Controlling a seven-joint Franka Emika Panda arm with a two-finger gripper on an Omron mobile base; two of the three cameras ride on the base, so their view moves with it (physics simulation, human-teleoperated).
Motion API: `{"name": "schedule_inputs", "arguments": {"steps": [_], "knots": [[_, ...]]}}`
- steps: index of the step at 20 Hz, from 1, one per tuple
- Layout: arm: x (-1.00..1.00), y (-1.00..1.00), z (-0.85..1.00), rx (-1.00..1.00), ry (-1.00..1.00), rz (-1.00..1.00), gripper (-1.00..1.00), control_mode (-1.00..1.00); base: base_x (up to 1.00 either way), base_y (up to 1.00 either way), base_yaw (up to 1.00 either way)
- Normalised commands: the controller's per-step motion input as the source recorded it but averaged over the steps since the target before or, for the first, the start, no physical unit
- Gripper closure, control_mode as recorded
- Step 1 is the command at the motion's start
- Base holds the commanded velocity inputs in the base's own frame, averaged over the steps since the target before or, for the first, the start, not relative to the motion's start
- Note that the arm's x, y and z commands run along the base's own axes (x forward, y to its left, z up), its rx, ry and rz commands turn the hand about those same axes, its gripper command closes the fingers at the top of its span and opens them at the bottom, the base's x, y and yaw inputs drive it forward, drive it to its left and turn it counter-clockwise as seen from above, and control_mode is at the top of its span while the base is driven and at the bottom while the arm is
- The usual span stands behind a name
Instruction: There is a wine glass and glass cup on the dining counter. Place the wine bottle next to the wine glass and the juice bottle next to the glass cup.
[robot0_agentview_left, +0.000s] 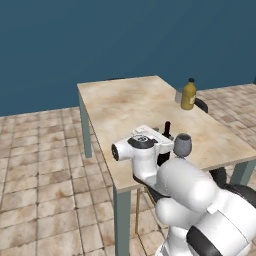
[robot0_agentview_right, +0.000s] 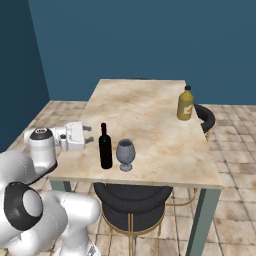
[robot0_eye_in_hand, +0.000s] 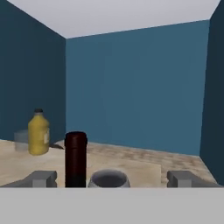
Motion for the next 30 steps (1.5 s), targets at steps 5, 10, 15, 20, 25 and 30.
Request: {"name": "schedule_inputs", "arguments": {"steps": [5,10,15,20,25,30], "knots": [[-0.36,0.00,0.25,0.15,0.23,0.34,-1.00,-1.00,0.00,0.00,0.00],[-0.37,0.00,0.29,0.18,0.28,0.32,-1.00,-1.00,0.00,0.00,0.00],[-0.50,-0.01,0.23,0.14,0.17,0.22,-1.00,-1.00,0.00,0.00,0.00],[-0.50,0.00,0.20,0.04,0.14,0.21,-1.00,-1.00,0.00,0.00,0.00],[-0.49,0.00,0.30,0.00,0.13,0.15,-1.00,-1.00,0.00,0.00,0.00],[-0.42,-0.01,0.36,0.00,0.16,0.12,-1.00,-1.00,0.00,0.00,0.00]]}}
